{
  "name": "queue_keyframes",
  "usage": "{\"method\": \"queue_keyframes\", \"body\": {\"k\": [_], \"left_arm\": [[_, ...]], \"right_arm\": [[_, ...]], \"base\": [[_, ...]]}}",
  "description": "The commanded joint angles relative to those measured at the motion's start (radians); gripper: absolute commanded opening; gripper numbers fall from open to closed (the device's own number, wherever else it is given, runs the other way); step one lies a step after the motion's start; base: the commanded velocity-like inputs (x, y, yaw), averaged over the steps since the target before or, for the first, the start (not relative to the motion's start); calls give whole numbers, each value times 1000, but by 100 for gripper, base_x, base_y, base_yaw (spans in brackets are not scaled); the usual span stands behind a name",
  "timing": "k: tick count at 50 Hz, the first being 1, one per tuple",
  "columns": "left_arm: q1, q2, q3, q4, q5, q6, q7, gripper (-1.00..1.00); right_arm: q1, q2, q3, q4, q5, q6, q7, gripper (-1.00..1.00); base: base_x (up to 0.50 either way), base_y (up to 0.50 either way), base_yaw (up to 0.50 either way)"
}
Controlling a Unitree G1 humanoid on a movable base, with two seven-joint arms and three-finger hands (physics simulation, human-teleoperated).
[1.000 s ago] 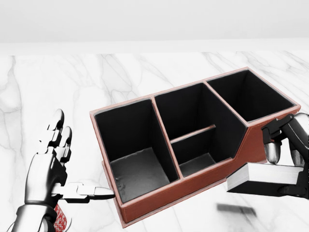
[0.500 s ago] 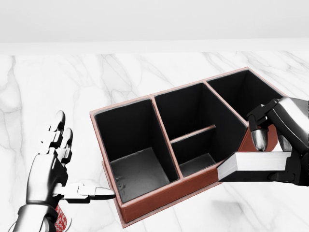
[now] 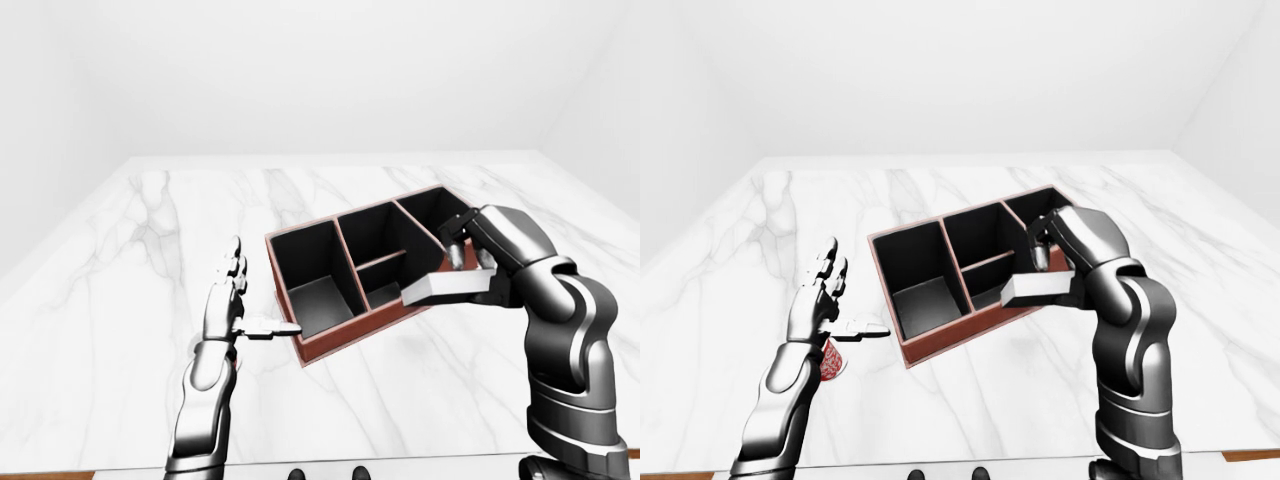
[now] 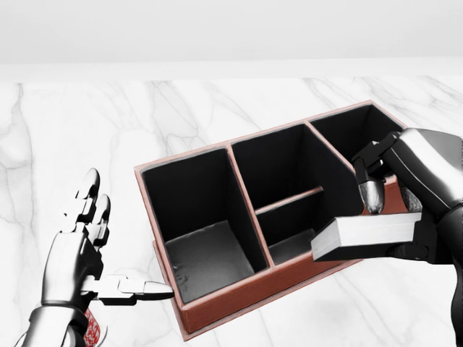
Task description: Pick up the book and place it in the back compartment of the caddy.
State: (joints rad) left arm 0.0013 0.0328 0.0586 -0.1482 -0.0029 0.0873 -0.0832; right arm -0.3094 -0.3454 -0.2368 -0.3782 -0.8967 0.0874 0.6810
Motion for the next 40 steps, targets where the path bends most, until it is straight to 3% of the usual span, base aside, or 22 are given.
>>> {"method": "queue_keyframes", "body": {"k": [1,40], "left_arm": [[0,0,-1,4,1,0,0,100],[-3,-1,-7,36,8,0,3,100]], "right_arm": [[-49,15,29,11,-17,-11,-16,-100],[-139,68,113,110,-54,-10,-40,-100]], "base": [[0,0,0],[0,0,0]]}}
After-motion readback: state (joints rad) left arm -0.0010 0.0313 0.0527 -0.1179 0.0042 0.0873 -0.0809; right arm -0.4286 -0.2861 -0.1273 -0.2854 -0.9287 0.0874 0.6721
